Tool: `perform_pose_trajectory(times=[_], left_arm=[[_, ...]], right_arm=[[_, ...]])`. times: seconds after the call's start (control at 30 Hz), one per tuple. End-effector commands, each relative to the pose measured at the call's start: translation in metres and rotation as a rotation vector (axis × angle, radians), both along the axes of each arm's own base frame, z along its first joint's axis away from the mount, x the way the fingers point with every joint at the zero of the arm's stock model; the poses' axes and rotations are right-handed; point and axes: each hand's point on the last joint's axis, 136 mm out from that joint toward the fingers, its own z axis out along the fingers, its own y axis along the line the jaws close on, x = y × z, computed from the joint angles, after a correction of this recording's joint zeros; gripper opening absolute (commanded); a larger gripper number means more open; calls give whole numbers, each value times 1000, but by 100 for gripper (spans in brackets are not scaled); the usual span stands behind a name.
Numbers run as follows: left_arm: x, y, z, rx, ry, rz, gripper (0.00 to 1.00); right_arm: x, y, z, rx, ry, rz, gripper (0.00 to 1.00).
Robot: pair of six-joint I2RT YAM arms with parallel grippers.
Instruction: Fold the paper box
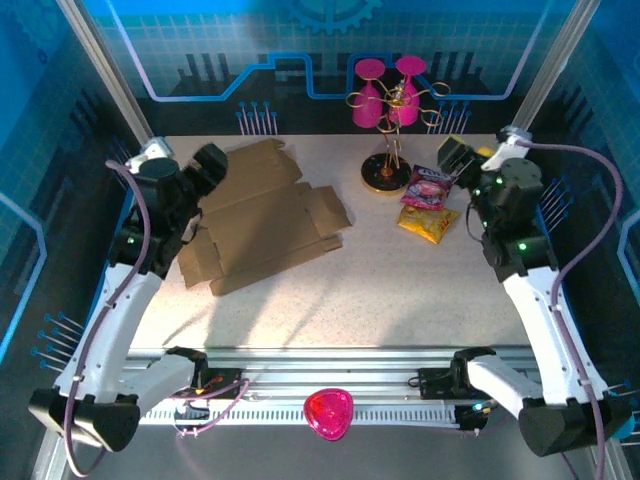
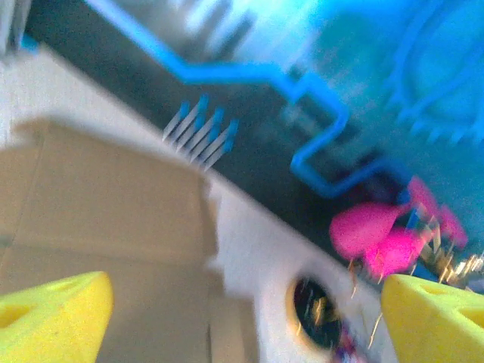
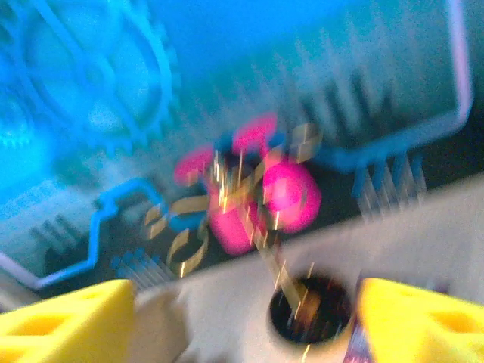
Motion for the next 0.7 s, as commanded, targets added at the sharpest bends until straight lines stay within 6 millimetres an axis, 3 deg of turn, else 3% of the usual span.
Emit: perform_pose_trajectory(times=[0.0,0.13,0.23,0.27,0.37,0.53,0.63,0.67], left_arm=[[-42,-29,-92,-157,433,-100,76],[-58,-26,-134,-156,579,-88,63],[-53,-19,-158,-188,633,-78,59],[-49,-16,-166,-186,655,-73,58],[-40,-2,-191,-180,723,-54,55],[-33,25,-224,-225,781,3,52],[-30,39,-236,-247,786,28,52],[-29,41,-241,-249,796,27,52]], right_arm=[[-23,44,-116,259,462,114,62],[-27,111,-169,434,583,221,57],[-22,161,-191,507,622,274,57],[-21,171,-210,525,659,271,57],[-3,192,-239,601,686,264,57],[26,202,-284,688,715,190,57],[41,210,-305,731,721,174,55],[52,217,-300,752,696,190,53]])
